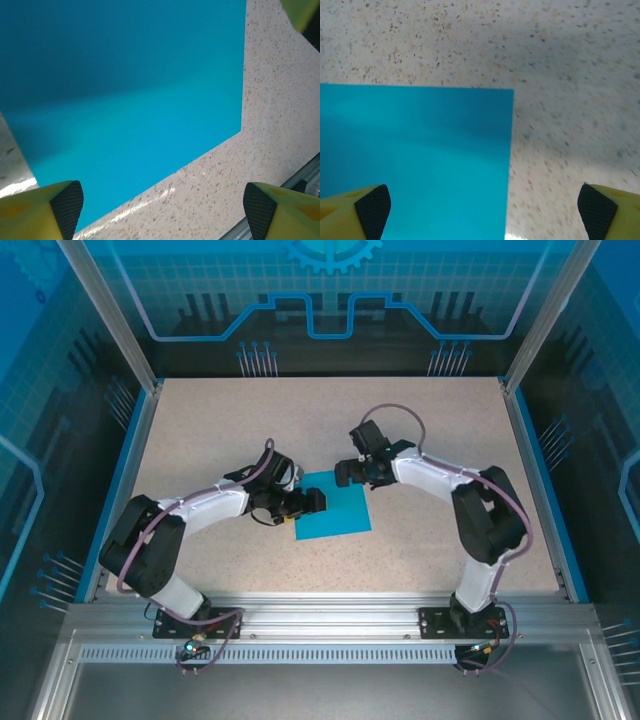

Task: Fold a paper plane with a square sheet of paper (fold left side to right side)
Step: Pick up the square sheet of paper from the center of the table.

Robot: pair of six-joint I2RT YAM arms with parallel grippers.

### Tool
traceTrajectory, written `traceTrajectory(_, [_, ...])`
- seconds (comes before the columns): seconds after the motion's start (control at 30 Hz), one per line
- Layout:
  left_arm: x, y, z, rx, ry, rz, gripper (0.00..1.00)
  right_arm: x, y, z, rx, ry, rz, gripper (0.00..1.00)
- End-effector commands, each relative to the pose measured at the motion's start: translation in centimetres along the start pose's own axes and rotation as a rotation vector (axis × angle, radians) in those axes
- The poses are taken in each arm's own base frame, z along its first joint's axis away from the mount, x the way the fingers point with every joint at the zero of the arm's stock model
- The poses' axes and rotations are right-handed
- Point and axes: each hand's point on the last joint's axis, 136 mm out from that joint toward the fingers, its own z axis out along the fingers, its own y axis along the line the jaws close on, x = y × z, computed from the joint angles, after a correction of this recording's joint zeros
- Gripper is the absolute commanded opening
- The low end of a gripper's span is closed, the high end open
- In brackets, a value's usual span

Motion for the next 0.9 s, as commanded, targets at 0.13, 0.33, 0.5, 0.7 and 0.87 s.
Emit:
traceTrajectory(0.13, [0.8, 1.8, 1.8, -0.031, 0.05, -0.044, 0.85, 0.0, 2.2, 3.4, -0.049, 0.076, -0.007, 1.0])
traceTrajectory(0.33, [1.1, 3.2, 2.5, -0.075, 0.064, -0.058, 0.82, 2.1, 3.1, 4.6, -0.073, 0.145, -0.017, 1.0])
traceTrajectory(0.5, [1.2, 3.9, 3.0, -0.103, 0.076, -0.056, 0.72, 3.9, 4.1, 4.7, -0.086, 0.194, -0.051, 1.0])
traceTrajectory(0.7, [1.2, 4.6, 3.4, -0.127, 0.075, -0.064, 0.69, 5.1, 5.3, 4.1, -0.102, 0.214, -0.076, 1.0])
traceTrajectory(0.87, [1.1, 4.7, 3.5, -0.133, 0.069, -0.063, 0.69, 5.9, 5.7, 3.4, -0.093, 0.223, -0.1, 1.0])
